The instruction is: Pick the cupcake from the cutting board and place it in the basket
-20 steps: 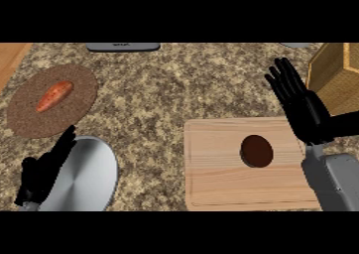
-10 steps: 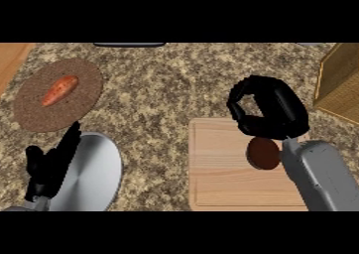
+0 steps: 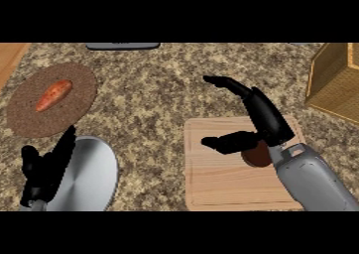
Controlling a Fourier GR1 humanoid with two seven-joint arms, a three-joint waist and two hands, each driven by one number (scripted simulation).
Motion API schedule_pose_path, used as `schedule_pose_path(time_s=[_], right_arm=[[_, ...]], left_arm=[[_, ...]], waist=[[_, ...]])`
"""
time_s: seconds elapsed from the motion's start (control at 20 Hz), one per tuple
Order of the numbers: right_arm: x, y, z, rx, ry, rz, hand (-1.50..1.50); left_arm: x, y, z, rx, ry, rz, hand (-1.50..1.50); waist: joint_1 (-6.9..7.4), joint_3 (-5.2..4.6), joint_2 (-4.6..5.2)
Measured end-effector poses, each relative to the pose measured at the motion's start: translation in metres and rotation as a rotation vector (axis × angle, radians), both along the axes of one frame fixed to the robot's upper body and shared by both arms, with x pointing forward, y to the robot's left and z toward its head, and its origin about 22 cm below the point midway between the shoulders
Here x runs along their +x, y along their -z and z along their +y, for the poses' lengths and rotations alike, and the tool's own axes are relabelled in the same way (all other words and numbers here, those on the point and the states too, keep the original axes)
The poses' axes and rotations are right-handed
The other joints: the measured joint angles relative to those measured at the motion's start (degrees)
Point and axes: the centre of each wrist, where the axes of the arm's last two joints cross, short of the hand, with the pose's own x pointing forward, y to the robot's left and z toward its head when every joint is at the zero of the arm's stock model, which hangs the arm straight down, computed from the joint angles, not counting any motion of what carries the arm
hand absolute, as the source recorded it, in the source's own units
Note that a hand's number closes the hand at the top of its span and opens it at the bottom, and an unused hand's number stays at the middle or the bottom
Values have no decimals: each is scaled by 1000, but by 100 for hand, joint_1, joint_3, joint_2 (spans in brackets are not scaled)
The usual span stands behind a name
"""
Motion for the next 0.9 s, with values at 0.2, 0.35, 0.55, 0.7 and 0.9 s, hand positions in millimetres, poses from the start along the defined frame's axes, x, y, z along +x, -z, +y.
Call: schedule_pose_path(time_s=[0.2, 0.35, 0.55, 0.7, 0.9], right_arm=[[6, -42, -22, -269, 115, -60, -150], [5, -82, -34, -433, 159, -78, -150], [-5, -132, -48, -600, 170, -51, -150], [-10, -158, -54, -712, 145, 26, -150], [-20, -180, -64, -843, 92, 135, -150]], left_arm=[[-5, 0, 3, 3, -19, 11, 0], [-7, 1, 4, 7, -24, 12, 0], [-8, 0, 4, 4, -27, 12, 0], [-7, -1, 3, 1, -25, 9, 0], [-9, 0, 1, 5, -26, 5, 0]], waist=[[-100, -8, -39], [-128, -7, -39], [-153, -3, -31], [-120, -10, -15], [-139, 0, -5]])
